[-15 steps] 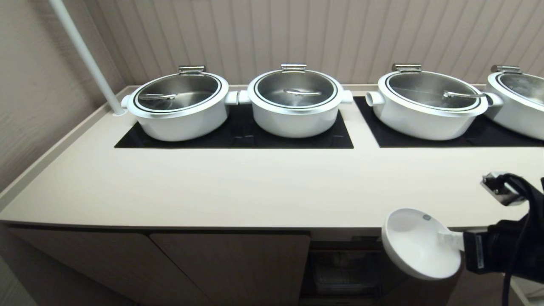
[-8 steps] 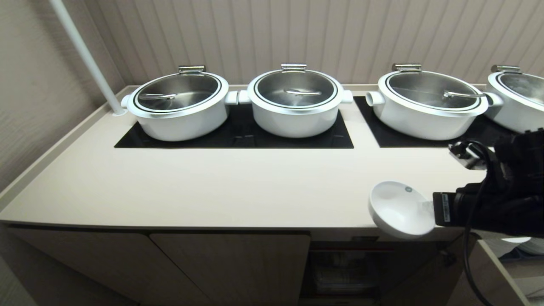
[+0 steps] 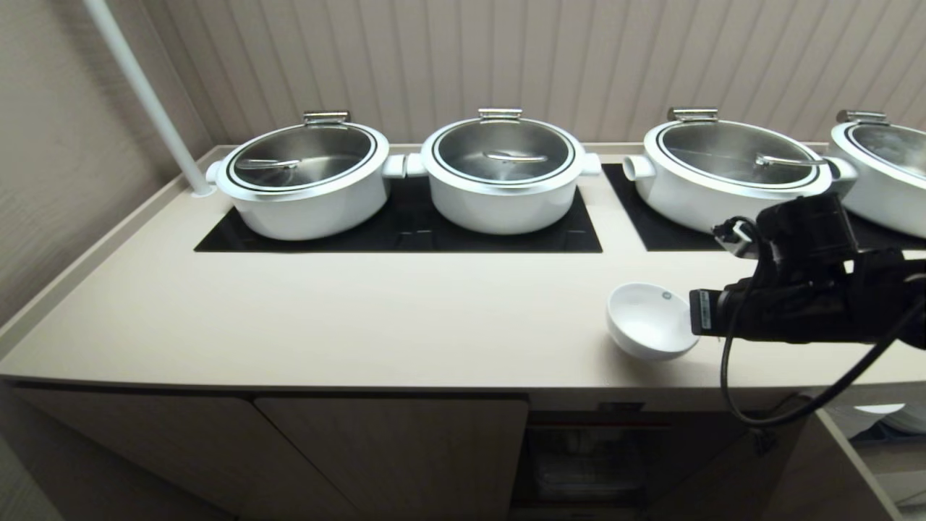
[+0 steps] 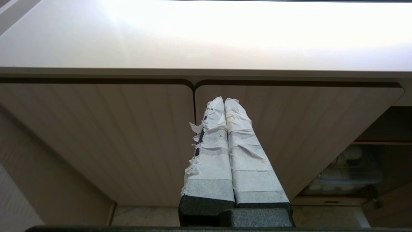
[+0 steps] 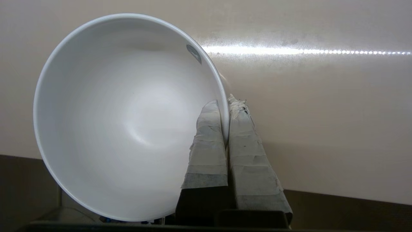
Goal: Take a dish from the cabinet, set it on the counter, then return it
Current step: Place it on the table
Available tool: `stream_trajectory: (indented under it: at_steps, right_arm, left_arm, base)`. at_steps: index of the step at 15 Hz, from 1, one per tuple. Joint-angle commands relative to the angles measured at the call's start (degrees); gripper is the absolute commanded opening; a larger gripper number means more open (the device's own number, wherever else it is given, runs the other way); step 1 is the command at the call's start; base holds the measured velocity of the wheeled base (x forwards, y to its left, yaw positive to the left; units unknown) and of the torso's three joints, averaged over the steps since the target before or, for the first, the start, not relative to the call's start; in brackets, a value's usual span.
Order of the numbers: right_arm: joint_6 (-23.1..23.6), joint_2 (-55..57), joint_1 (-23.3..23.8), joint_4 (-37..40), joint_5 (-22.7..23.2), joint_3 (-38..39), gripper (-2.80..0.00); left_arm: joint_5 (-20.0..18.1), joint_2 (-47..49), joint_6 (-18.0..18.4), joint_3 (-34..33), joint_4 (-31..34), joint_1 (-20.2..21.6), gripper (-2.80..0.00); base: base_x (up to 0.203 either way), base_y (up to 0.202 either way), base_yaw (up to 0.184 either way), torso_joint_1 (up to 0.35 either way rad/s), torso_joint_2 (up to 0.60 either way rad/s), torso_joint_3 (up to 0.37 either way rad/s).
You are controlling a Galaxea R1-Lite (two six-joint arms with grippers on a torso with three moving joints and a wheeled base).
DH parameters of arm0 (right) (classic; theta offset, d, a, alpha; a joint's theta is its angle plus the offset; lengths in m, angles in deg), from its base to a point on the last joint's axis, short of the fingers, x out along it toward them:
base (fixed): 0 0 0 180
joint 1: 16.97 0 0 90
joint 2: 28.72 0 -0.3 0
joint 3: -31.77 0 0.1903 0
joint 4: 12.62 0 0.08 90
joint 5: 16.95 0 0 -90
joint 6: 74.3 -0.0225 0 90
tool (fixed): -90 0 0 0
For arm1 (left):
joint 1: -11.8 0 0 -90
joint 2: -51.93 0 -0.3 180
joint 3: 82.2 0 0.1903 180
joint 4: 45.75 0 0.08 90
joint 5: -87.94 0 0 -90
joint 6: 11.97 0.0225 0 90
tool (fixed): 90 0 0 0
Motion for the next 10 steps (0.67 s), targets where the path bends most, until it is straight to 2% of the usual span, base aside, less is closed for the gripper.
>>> stream_trajectory:
  at_steps: [1,10]
  right_arm:
    - [-0.05,3.43,0.49,-0.05,0.01,-1.97,-2.80]
    - [-0.05,5.35,1.62,-0.57,0.09,-2.30,-2.80]
  left_arm:
    - [0.00,-0.02,-0.04,0.04,-0.03,-0.01,-2.80]
    - [0.00,-0.02,-0.04,0.04,-0.03,-0.01,-2.80]
  base:
    - [0.000,0.000,0.000,0.000,0.00,0.000]
    - [0.000,0.000,0.000,0.000,0.00,0.000]
